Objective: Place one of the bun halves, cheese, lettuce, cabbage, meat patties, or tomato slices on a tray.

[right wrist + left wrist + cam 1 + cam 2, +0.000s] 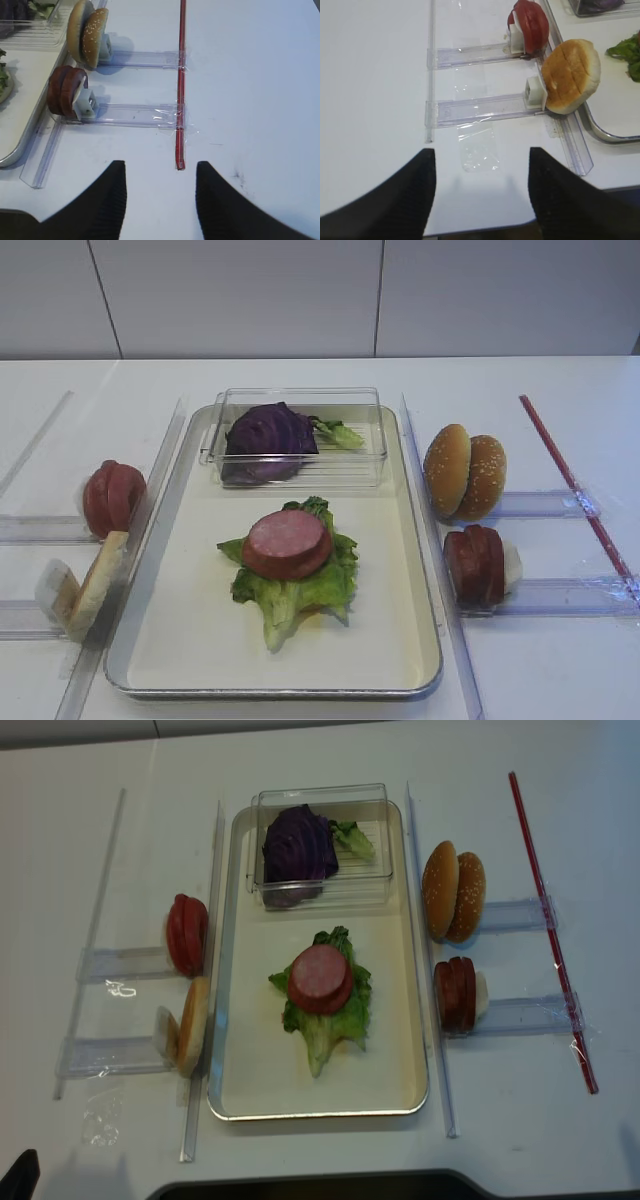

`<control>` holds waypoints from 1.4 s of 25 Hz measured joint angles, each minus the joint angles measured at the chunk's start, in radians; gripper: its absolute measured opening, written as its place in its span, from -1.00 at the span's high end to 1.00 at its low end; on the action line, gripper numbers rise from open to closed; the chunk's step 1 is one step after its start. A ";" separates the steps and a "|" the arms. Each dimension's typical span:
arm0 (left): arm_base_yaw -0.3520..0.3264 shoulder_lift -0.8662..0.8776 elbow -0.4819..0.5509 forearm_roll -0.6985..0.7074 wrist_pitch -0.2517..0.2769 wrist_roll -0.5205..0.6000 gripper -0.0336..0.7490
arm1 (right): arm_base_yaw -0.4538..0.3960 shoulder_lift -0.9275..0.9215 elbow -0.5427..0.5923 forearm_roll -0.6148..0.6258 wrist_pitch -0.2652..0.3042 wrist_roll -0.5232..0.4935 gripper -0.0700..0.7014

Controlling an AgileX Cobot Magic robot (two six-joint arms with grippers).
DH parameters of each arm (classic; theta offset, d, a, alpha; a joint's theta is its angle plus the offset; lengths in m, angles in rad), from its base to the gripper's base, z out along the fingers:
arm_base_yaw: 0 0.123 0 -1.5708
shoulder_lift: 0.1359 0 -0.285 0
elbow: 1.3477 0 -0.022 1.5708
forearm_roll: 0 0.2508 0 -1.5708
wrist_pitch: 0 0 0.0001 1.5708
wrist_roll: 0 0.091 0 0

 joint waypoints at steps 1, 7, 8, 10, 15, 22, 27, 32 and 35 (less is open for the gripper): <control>0.000 0.000 0.000 0.000 0.000 0.000 -0.15 | 0.000 0.000 0.000 0.000 0.000 0.000 -0.15; 0.000 0.000 0.000 0.000 0.000 0.000 -0.15 | 0.000 0.000 0.000 0.000 0.000 0.000 -0.15; 0.000 0.000 0.000 0.000 0.000 0.000 -0.15 | 0.000 0.000 0.000 0.000 0.000 0.000 -0.15; 0.000 0.000 0.000 0.000 0.000 0.000 -0.15 | 0.000 0.000 0.000 0.000 0.000 0.000 -0.15; 0.000 0.000 0.000 0.000 0.000 0.000 -0.15 | 0.000 0.000 0.000 0.000 0.000 0.000 -0.15; 0.000 0.000 0.000 0.000 0.000 0.000 -0.15 | 0.000 0.000 0.000 0.000 0.000 0.000 -0.15; 0.000 0.000 0.000 0.000 0.000 0.000 -0.15 | 0.000 0.000 0.000 0.000 0.000 0.000 -0.15; 0.000 0.000 0.000 0.000 0.000 0.000 -0.15 | 0.000 0.000 0.000 0.000 0.000 0.000 -0.15; 0.000 0.000 0.000 0.000 0.000 0.000 -0.15 | 0.000 0.000 0.000 0.000 0.000 0.000 -0.15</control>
